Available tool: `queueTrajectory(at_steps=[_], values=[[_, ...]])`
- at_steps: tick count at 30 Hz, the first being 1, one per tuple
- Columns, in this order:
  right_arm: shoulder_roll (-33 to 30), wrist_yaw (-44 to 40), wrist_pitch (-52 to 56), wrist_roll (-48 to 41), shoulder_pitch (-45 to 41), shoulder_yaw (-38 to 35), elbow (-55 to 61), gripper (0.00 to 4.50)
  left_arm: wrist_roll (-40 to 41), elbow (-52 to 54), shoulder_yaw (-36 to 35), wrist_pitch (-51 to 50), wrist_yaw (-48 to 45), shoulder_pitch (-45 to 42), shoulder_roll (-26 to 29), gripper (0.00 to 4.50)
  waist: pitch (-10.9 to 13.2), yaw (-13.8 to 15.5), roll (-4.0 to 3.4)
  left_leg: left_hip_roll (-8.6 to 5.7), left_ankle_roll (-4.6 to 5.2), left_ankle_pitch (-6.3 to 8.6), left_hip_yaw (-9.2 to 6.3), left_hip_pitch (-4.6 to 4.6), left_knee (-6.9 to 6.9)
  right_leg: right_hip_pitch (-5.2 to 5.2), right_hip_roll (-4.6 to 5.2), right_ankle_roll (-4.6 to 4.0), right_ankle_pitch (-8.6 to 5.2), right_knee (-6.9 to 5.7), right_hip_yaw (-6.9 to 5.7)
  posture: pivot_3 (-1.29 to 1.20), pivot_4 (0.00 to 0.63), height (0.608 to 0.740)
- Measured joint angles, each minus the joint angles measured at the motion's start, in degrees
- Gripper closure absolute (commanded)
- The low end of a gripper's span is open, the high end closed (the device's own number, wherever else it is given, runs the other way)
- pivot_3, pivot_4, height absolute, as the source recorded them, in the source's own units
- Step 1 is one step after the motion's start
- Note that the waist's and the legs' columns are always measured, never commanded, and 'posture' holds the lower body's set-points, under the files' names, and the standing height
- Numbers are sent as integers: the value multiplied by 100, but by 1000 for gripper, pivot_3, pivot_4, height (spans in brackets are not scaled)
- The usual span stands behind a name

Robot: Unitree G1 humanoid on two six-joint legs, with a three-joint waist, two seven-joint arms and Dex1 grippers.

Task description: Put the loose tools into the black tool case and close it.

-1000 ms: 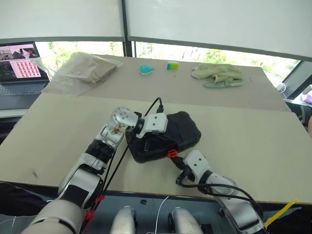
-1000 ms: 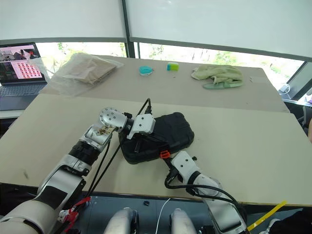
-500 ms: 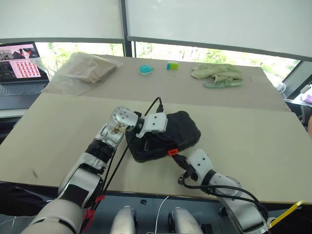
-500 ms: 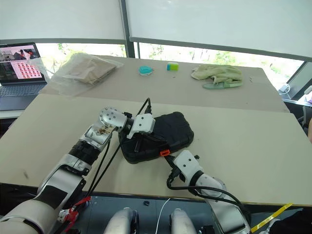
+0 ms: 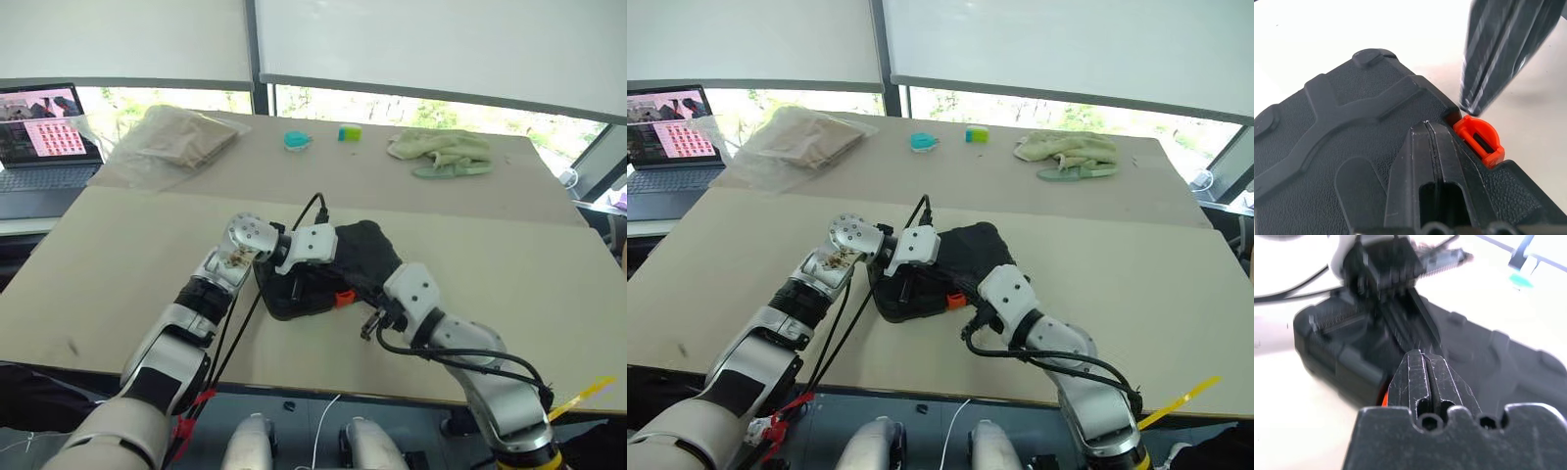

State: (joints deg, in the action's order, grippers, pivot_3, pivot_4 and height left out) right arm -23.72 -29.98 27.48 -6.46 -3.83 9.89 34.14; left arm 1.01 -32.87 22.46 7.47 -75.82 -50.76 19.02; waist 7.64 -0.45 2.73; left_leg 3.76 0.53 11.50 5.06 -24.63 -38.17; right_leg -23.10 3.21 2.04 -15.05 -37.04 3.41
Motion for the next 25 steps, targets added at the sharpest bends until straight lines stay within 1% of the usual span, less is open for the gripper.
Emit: queueTrajectory(at_steps=[3,4,6,7,8,9,10,11,12,13,14,15,17,18,20,23,25], values=[[-309,-238,229,-238,125,-122,56,4438,0,15,-7,-4,78,13,52,4500,0,-3,-1,-2,1,0,1,-1,1,1,2,0,0,1,1,0,150,740],[-425,-302,328,-355,190,-249,103,4478,0,38,-28,-12,91,24,128,4243,0,-9,-1,-1,1,0,0,0,1,1,2,0,0,1,1,0,150,740],[-652,-501,566,-665,266,-606,231,3901,23,76,-142,-129,93,49,312,3775,-1,-41,-3,4,1,0,1,4,3,-1,0,-2,1,-1,3,0,150,740],[-794,-632,690,-874,294,-850,290,3690,64,109,-228,-259,80,66,439,3432,-2,-66,-4,8,1,0,0,9,9,-1,-3,-5,2,-1,4,0,150,740],[-969,-838,813,-1162,314,-1120,336,3379,164,239,-361,-463,31,132,631,3111,-1,-84,-5,8,1,0,1,17,16,0,-4,-8,1,-3,6,0,150,740],[-1374,-1271,914,-1596,386,-1515,385,3075,384,545,-493,-823,-162,293,965,2821,8,-117,-19,9,1,0,-2,19,29,-4,-3,-10,0,-3,15,0,150,740],[-1798,-1698,991,-1951,516,-2014,395,2659,622,792,-743,-1185,-390,475,1417,2418,15,-160,-27,9,1,0,-5,31,46,-4,-4,-12,-2,-3,27,0,150,740],[-2176,-2159,1087,-2359,592,-2579,323,2321,854,1104,-1011,-1656,-651,743,1995,2056,21,-223,-33,16,0,3,-8,36,54,-10,-11,-21,-8,-3,30,0,150,740],[-2385,-2392,1133,-2560,659,-2910,275,1951,967,1200,-1152,-1893,-803,891,2286,1639,25,-237,-37,15,-1,3,-11,41,71,-9,-12,-22,-9,-2,33,0,150,740],[-2550,-2623,1211,-2812,664,-3219,192,1689,1103,1378,-1310,-2180,-924,1041,2556,1389,26,-225,-34,10,0,2,-18,48,81,-4,-14,-22,-12,-2,30,0,150,740],[-2868,-3012,1363,-3221,624,-3529,11,1329,1404,1871,-1510,-2710,-1092,1348,2974,1031,42,-206,-39,11,-1,2,-18,44,83,-10,-13,-23,-17,-4,24,0,150,740],[-3106,-3278,1464,-3422,632,-3736,-150,1003,1606,2140,-1662,-3053,-1204,1568,3277,710,61,-190,-43,8,-1,2,-16,42,90,-11,-10,-21,-18,-2,24,0,150,740],[-3364,-3620,1571,-3644,636,-4044,-463,295,1903,2480,-1995,-3569,-1302,1849,3699,18,73,-147,-33,8,-1,2,-16,37,90,-13,-8,-19,-22,0,19,0,150,740],[-3528,-3814,1614,-3766,643,-4155,-650,19,2091,2698,-2256,-3853,-1313,2033,3942,0,82,-118,-29,7,-2,2,-16,36,91,-16,-1,-16,-24,3,18,0,150,740],[-3679,-4054,1642,-3877,591,-4258,-940,19,2373,3031,-2690,-4250,-1236,2303,4177,0,84,-48,-27,-2,-2,2,-12,36,91,-15,15,-6,-30,5,18,0,150,740],[-3723,-4200,1562,-3906,355,-4170,-1371,19,2695,3458,-3301,-4655,-890,2898,4241,0,88,-1,-29,-7,-2,2,-4,33,90,-14,25,3,-35,15,20,0,150,740],[-3723,-4207,1509,-3880,248,-4102,-1512,19,2792,3572,-3396,-4738,-763,3103,4213,0,91,10,-27,-5,-2,2,-3,33,90,-15,25,2,-34,16,20,0,150,740]])
